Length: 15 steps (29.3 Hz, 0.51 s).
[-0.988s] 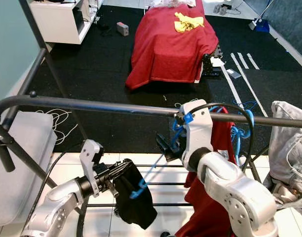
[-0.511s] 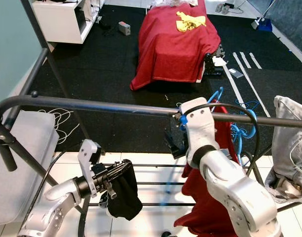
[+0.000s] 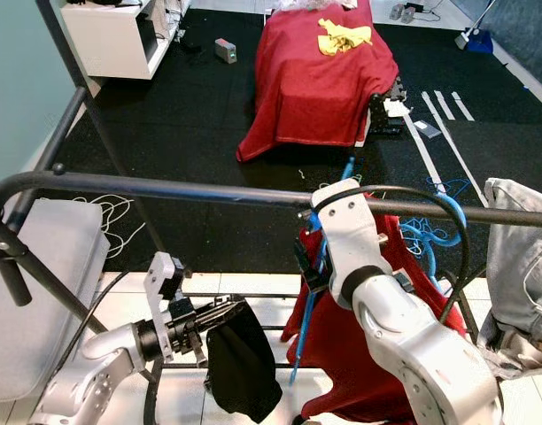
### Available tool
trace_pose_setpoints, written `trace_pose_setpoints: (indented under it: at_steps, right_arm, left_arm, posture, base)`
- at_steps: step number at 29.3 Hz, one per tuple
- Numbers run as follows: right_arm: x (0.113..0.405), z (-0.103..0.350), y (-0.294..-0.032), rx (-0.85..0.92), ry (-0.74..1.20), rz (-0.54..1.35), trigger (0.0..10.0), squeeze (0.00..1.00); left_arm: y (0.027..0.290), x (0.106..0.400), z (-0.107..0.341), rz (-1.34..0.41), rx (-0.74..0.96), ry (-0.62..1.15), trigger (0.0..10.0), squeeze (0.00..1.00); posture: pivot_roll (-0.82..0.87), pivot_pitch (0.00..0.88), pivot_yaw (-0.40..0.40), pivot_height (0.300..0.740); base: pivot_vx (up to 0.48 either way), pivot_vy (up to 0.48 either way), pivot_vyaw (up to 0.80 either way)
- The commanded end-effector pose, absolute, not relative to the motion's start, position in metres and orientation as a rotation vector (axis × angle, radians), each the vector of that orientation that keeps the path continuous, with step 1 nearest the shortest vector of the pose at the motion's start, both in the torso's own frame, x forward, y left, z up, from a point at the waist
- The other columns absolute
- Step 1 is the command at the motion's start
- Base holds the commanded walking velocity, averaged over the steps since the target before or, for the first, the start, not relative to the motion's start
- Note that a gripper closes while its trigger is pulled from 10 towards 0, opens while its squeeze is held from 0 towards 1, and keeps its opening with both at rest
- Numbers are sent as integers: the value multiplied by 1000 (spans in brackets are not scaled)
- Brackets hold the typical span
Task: Hang hanger
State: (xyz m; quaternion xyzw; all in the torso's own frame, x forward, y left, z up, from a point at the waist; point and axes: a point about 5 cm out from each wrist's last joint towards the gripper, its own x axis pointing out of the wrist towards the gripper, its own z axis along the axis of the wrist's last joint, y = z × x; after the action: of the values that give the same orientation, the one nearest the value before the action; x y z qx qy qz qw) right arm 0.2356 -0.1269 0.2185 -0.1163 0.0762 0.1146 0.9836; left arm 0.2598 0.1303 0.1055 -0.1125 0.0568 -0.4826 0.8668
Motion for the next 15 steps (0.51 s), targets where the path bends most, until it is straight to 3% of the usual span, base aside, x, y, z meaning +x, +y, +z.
trace_pose_setpoints:
  at_steps: [1, 8, 15]
  right_arm:
    - [232, 220, -128, -224, 120, 218, 10000, 0]
    - [224, 221, -146, -242, 48, 78, 10000, 0]
    - [219, 231, -141, -205, -31, 107, 10000, 0]
  left_arm:
    - [132, 257, 104, -1010, -260, 132, 10000, 0]
    - [133, 253, 106, -1042, -306, 137, 10000, 0]
    - [130, 249, 105, -1085, -324, 148, 10000, 0]
  posture:
    - [-65, 172, -35, 740]
    - [-64, 175, -34, 740]
    - [-71, 170, -33, 740]
  base:
    - [0, 0, 0]
    - [0, 0, 0]
    - [0, 0, 0]
